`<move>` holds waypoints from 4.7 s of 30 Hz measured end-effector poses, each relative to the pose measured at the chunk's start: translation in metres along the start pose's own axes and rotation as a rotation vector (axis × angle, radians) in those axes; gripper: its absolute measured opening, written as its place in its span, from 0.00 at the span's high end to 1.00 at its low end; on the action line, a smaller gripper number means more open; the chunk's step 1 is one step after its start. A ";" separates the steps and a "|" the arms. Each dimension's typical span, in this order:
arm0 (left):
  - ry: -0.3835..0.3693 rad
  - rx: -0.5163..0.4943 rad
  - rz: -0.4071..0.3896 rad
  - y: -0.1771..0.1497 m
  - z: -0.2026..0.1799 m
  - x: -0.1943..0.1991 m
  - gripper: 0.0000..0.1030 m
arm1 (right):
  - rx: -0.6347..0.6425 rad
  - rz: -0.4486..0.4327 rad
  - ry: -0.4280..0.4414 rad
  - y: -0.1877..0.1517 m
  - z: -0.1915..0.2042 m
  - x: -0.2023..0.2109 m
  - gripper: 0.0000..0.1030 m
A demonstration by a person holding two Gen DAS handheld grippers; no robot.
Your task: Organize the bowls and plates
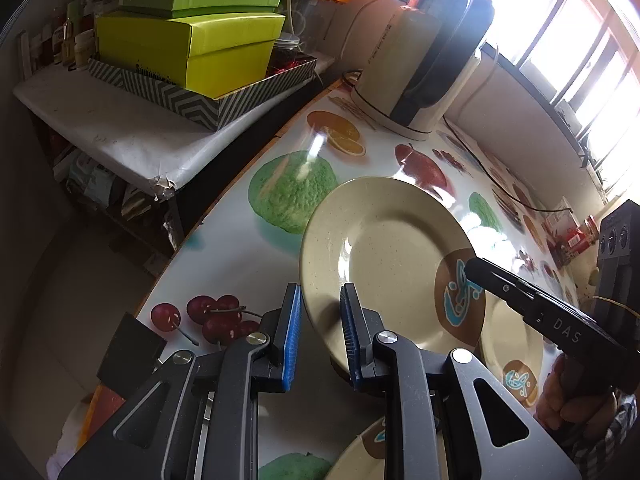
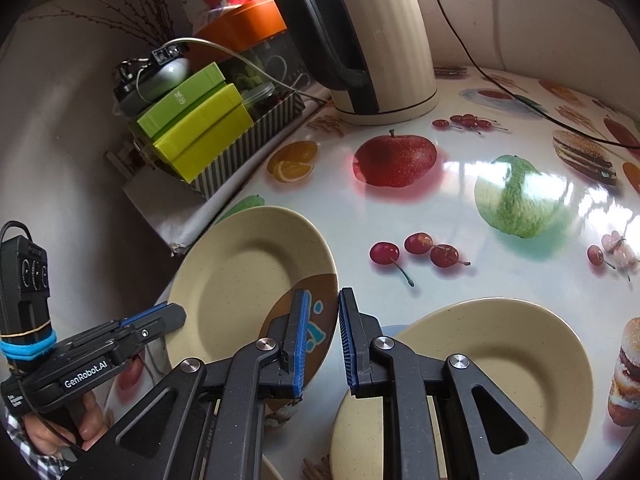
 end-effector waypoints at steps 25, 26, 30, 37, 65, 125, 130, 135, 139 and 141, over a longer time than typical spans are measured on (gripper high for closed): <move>-0.031 -0.017 -0.037 -0.039 -0.018 0.057 0.80 | -0.022 -0.055 0.019 -0.046 0.017 0.065 0.85; -0.033 -0.018 -0.036 -0.042 -0.018 0.059 0.80 | -0.024 -0.055 0.019 -0.049 0.017 0.067 0.85; -0.036 -0.019 -0.030 -0.057 -0.019 0.064 0.80 | -0.038 -0.057 0.022 -0.063 0.016 0.074 0.85; -0.035 -0.011 -0.014 -0.079 -0.022 0.069 0.80 | -0.069 -0.045 0.031 -0.092 0.012 0.081 0.85; -0.032 -0.023 0.029 -0.116 -0.026 0.074 0.80 | -0.111 -0.025 0.023 -0.135 0.003 0.088 0.85; 0.118 -0.199 -0.052 -0.091 -0.072 0.090 0.79 | -0.049 -0.142 -0.146 -0.130 -0.006 0.127 0.52; 0.104 -0.234 -0.068 -0.083 -0.086 0.087 0.79 | -0.068 -0.163 -0.182 -0.124 -0.015 0.134 0.49; 0.085 -0.250 -0.076 -0.073 -0.098 0.083 0.79 | -0.086 -0.182 -0.212 -0.117 -0.027 0.140 0.46; 0.027 -0.243 -0.046 -0.067 -0.106 0.072 0.79 | -0.120 -0.197 -0.264 -0.110 -0.045 0.143 0.43; 0.005 -0.236 -0.029 -0.064 -0.109 0.064 0.79 | -0.146 -0.202 -0.287 -0.107 -0.055 0.144 0.43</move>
Point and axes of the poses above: each gripper's, at about its wrist camera, not at the fingertips, and x roughly against the way its jaws point, z to its left, y to its top, the point moved 7 cm from there along -x, roughly the way its jaws point, and after that the axes turned 7 degrees about -x, right-handed, at the moved point
